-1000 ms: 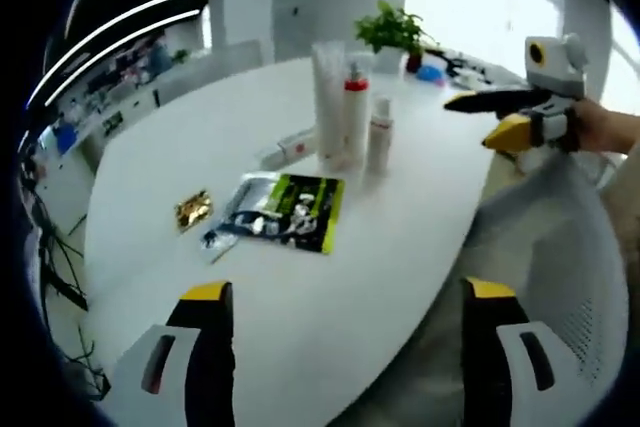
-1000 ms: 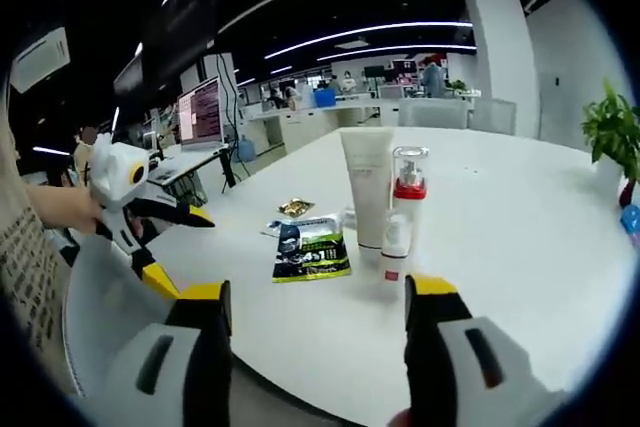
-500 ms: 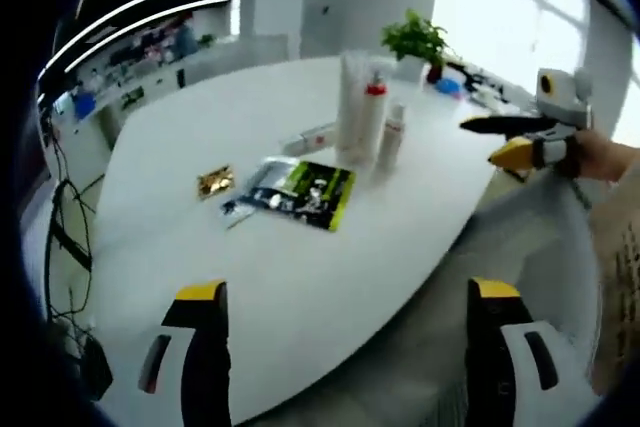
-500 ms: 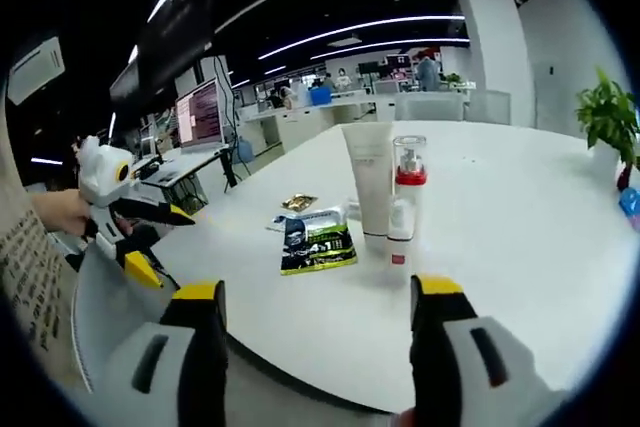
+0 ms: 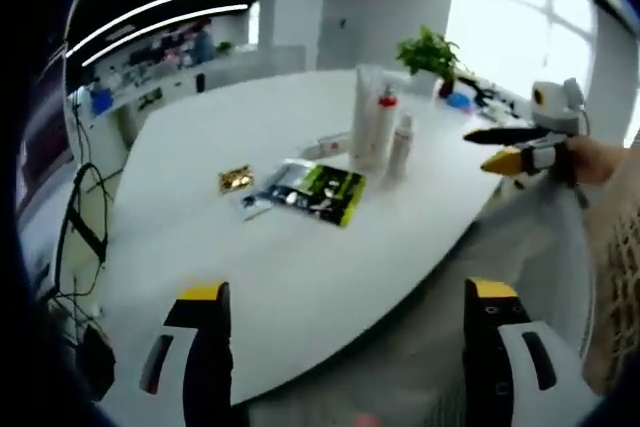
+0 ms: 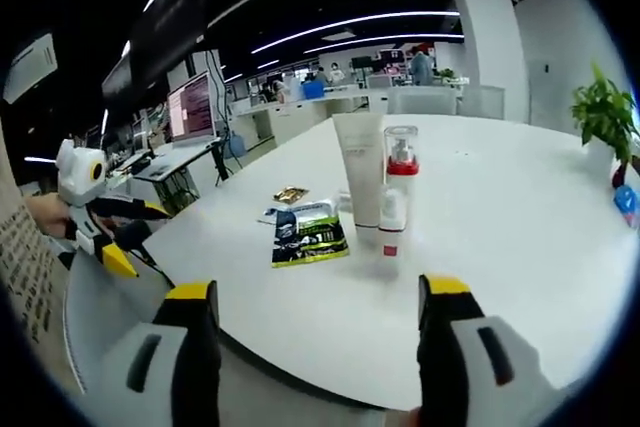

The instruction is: Arrange the skincare products in the storage area until every visible bottle or jar stands upright without overlapping.

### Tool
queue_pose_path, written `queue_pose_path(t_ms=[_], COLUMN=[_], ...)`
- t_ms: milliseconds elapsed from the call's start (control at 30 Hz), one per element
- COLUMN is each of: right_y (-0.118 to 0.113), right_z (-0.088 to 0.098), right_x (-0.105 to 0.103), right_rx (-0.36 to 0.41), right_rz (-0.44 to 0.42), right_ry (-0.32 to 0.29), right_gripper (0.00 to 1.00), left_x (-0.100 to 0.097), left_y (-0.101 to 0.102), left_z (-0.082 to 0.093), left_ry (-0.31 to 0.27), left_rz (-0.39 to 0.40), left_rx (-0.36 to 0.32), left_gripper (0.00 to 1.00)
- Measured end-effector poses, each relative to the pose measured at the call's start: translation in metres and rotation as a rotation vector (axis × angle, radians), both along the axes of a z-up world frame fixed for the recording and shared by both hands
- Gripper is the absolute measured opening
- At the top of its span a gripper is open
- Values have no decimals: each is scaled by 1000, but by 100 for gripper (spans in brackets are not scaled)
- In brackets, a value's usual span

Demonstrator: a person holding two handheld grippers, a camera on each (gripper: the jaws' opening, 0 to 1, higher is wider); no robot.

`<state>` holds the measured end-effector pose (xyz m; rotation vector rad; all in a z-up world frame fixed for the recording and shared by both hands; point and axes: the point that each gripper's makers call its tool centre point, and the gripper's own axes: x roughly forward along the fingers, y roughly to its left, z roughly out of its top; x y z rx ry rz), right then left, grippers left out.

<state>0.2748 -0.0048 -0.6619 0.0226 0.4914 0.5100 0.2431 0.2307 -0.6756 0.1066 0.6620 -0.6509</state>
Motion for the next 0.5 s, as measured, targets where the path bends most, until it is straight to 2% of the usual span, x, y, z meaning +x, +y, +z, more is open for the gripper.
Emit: queue_pose_path(t_ms=[133, 200, 267, 367, 500], right_y=[-1, -2, -1, -1, -3], right_z=[-2, -2, -4, -6, -6], right_x=[0, 0, 0, 0, 0], right_rx=[1, -4, -12, -19, -5], right_rz=[-5, -4, -2, -2, -12], right_ry=[8, 10, 15, 22, 33], right_gripper=[82, 82, 83, 84, 84], left_x=[-5, -10, -11, -8, -8], left_y=[2, -5, -6, -8, -5], left_z=[-1, -6, -11, -8, -11], left_ry=[-6, 1, -17, -32, -17], left_rz=[24, 16, -24, -18, -14], left_rx=[-9, -6, 66, 47, 40], left_gripper=[93, 93, 93, 94, 91])
